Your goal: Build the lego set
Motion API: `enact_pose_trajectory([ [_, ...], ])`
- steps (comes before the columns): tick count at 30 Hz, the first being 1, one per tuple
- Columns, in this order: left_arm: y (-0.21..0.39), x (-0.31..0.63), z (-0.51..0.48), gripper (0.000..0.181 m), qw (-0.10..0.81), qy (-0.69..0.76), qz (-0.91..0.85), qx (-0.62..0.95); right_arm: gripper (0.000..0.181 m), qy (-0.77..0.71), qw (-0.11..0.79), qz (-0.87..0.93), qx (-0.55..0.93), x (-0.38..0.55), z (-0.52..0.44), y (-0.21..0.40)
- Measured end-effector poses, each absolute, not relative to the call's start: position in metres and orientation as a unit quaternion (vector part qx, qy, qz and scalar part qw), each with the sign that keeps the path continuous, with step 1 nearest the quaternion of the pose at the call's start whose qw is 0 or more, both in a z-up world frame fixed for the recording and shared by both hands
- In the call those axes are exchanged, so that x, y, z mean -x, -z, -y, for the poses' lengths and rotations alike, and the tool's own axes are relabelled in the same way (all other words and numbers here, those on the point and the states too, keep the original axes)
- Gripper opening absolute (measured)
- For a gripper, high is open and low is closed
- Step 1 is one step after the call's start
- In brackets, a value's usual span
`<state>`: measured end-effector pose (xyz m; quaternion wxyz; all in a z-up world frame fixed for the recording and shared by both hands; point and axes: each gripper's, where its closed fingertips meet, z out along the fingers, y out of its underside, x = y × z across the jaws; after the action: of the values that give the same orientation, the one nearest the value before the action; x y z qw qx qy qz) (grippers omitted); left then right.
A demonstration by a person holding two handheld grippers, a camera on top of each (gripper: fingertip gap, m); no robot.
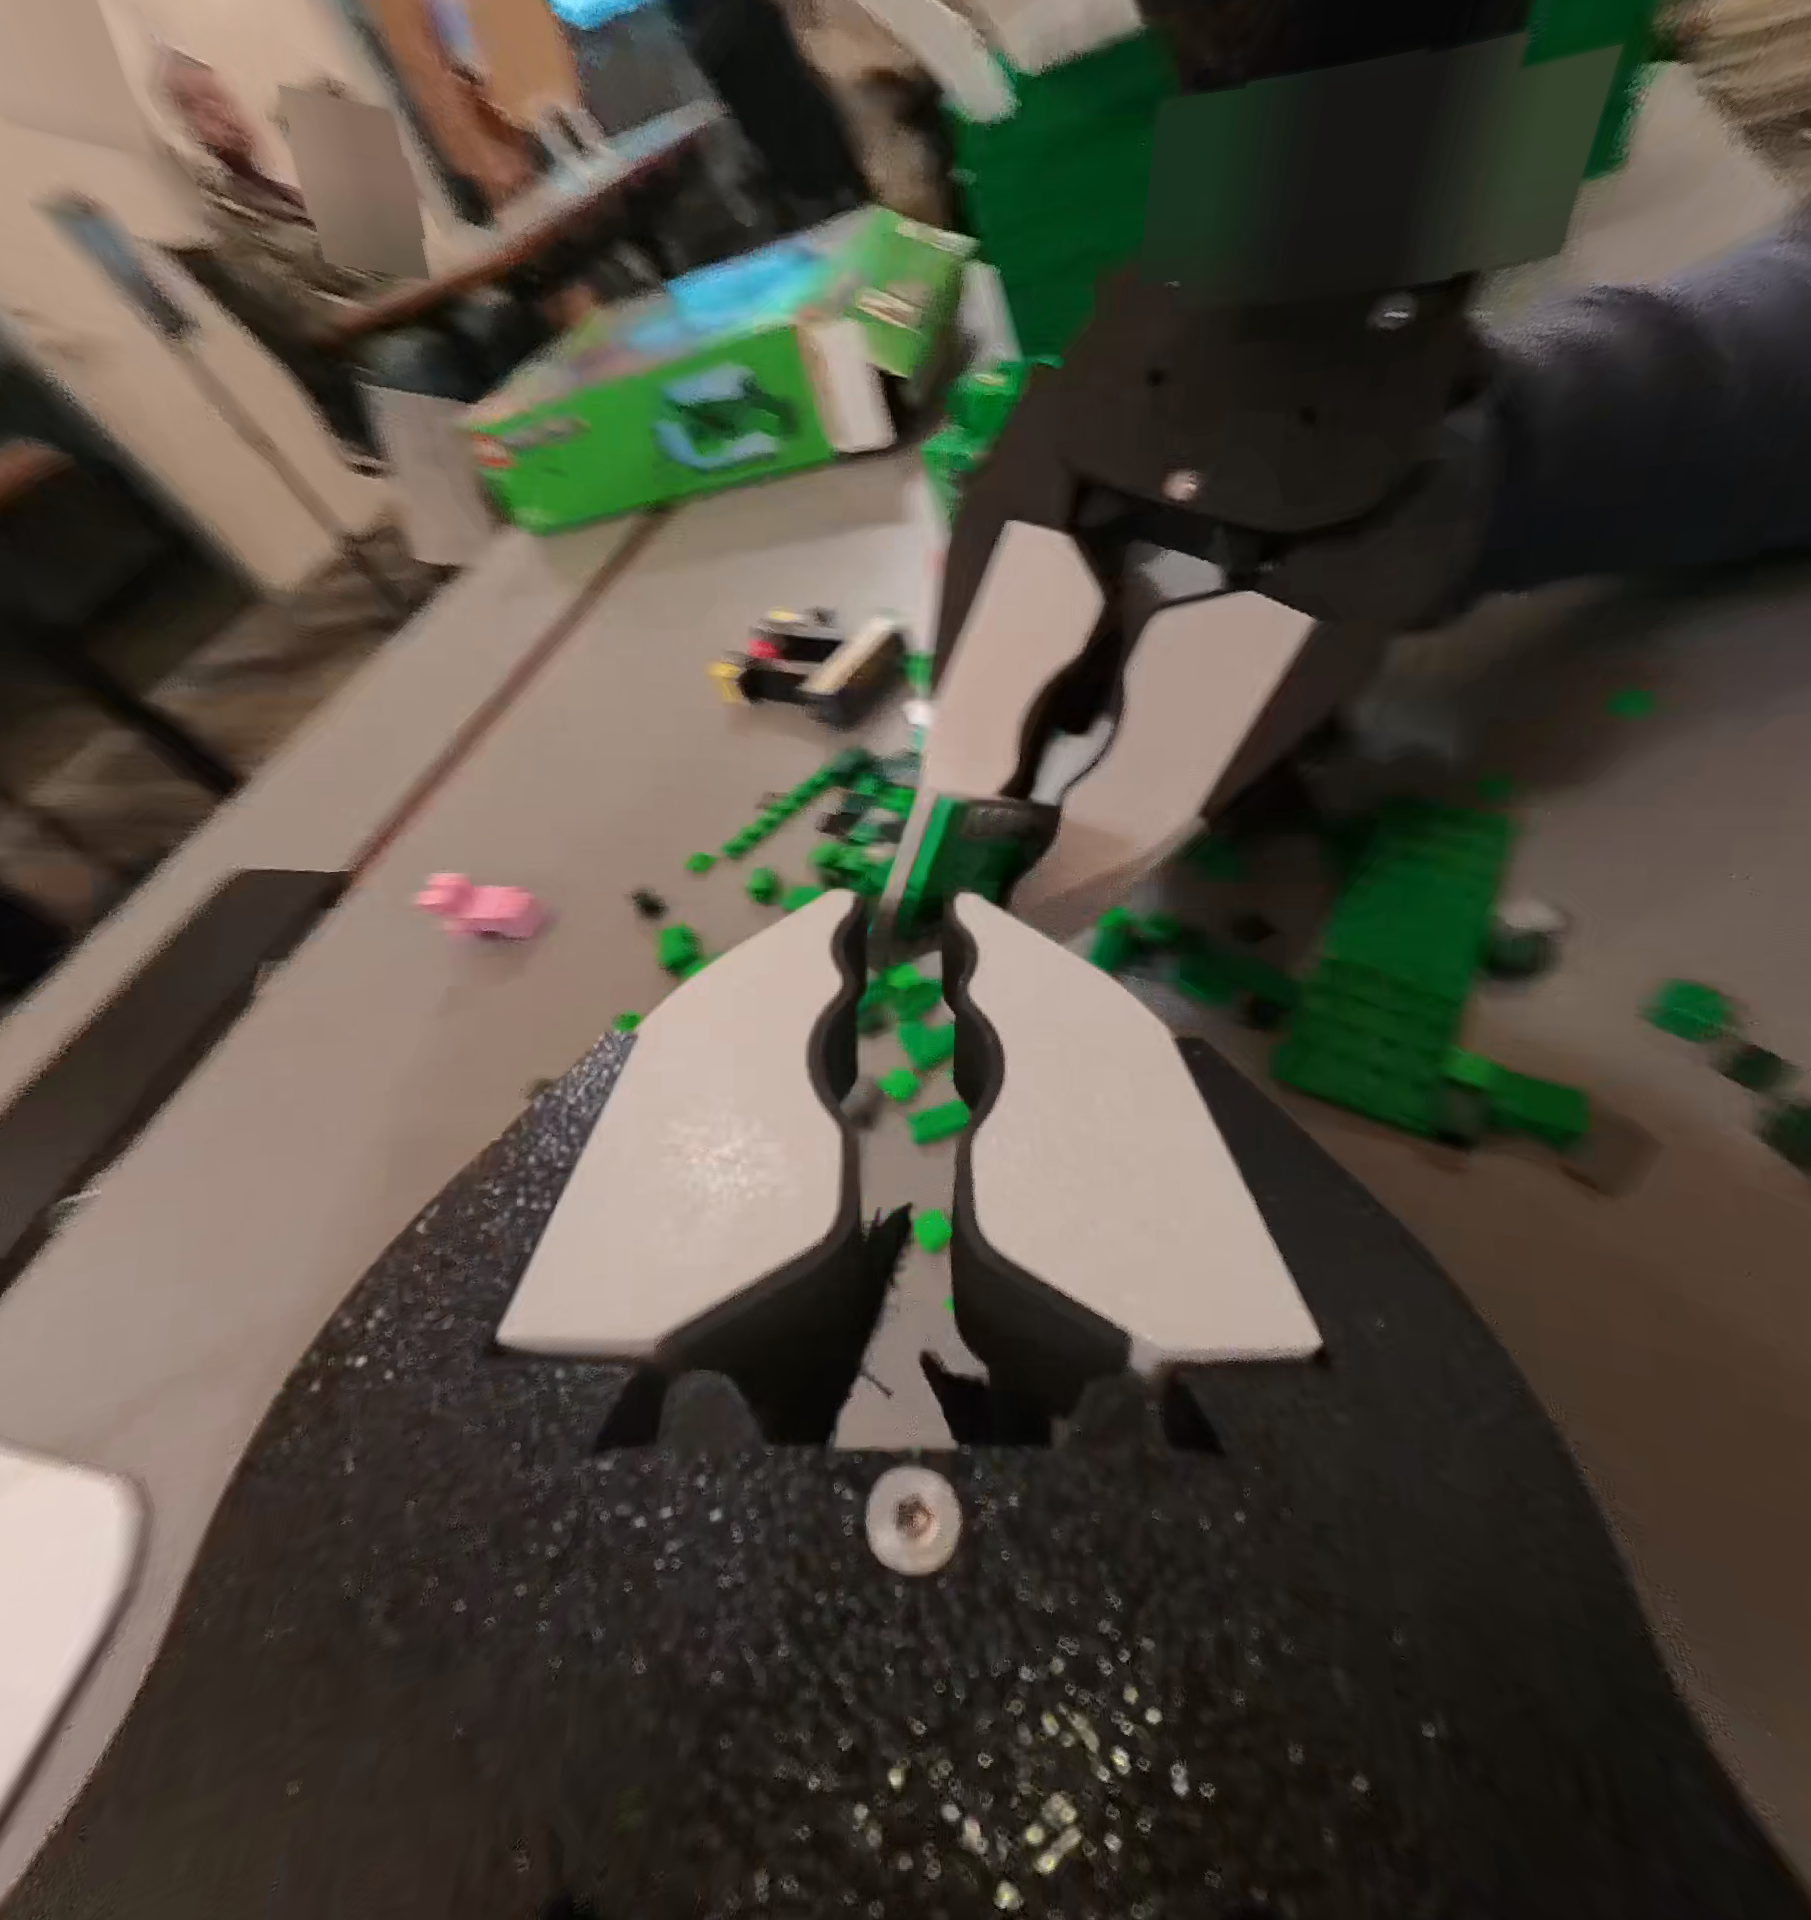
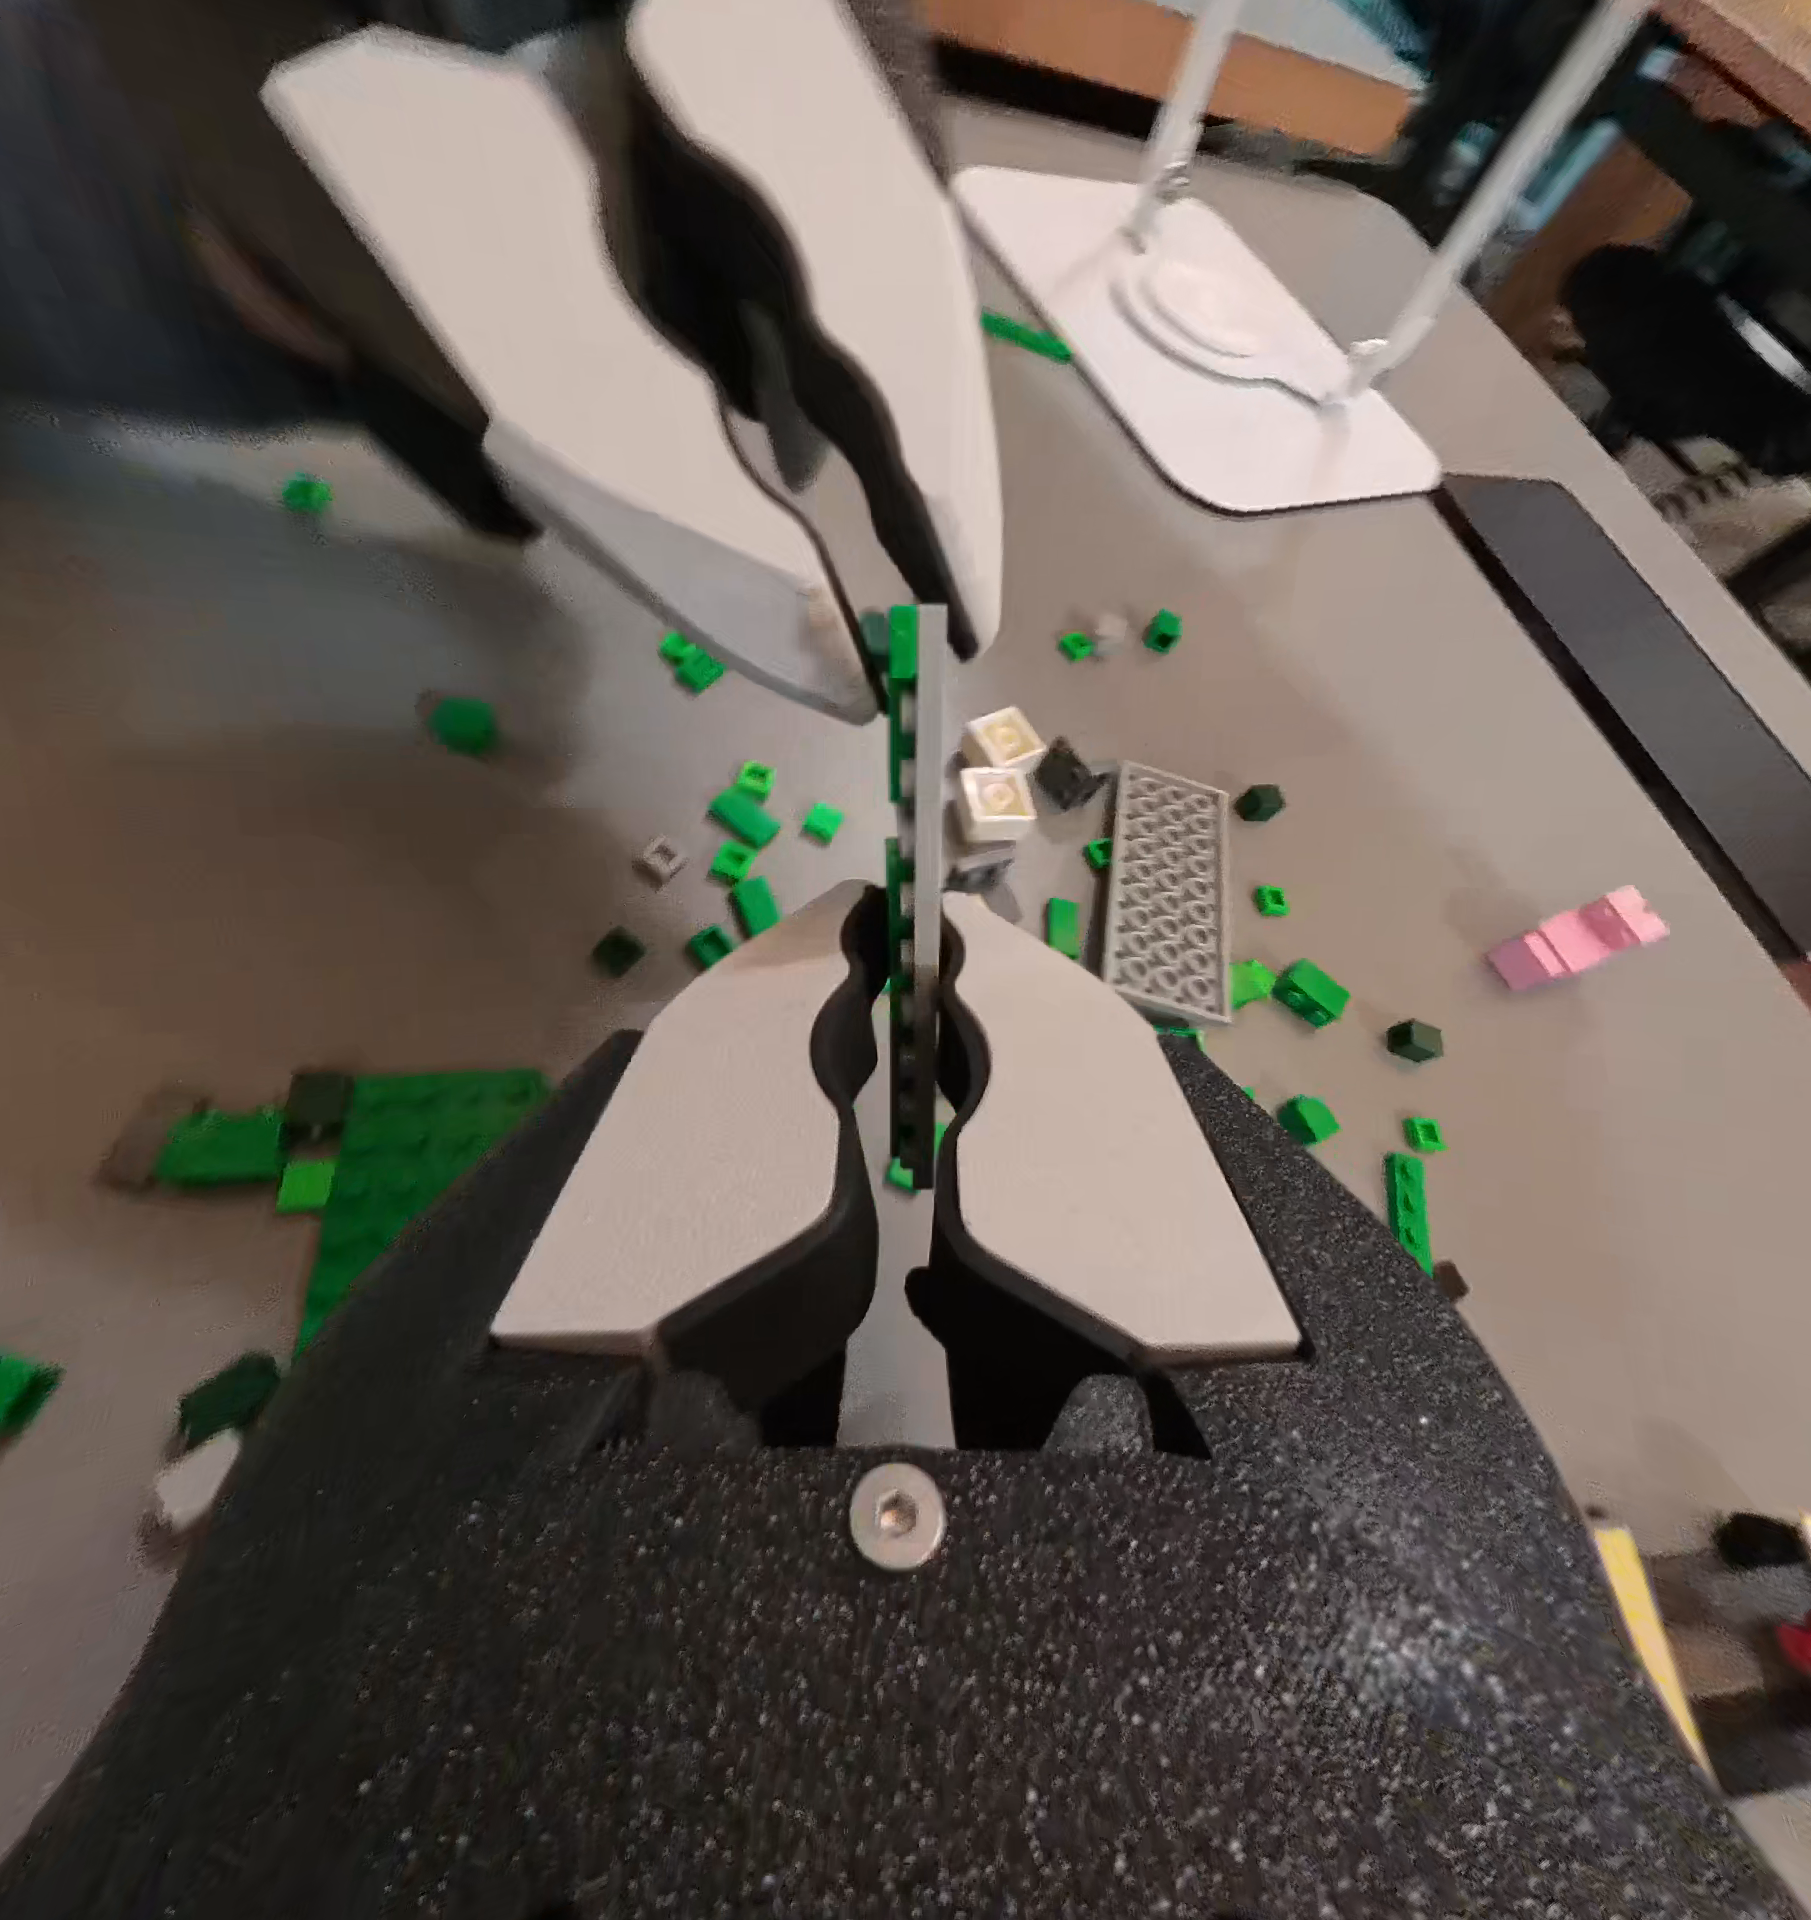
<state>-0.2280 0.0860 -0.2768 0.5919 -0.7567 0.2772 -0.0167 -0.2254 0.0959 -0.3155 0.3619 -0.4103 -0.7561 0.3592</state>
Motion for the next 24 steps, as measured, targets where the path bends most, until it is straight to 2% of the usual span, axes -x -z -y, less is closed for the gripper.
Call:
enact_pose_trajectory([
  [3, 0.267, 0.238, -0.096, 0.024, 0.623, -0.101, -0.257, 0.732, 0.006, -0.378, 0.370, 0.715, 0.456, 0.232, -0.104, 0.309],
  [7, 0.258, 0.237, -0.098, 0.008, 0.634, -0.192, -0.256, 0.704, 0.006, -0.368, 0.377, 0.706, 0.474, 0.236, -0.104, 0.312],
  [24, 0.270, 0.241, -0.100, 0.015, 0.592, -0.193, -0.256, 0.739, 0.006, -0.302, 0.392, 0.716, 0.492, 0.241, -0.102, 0.323],
])
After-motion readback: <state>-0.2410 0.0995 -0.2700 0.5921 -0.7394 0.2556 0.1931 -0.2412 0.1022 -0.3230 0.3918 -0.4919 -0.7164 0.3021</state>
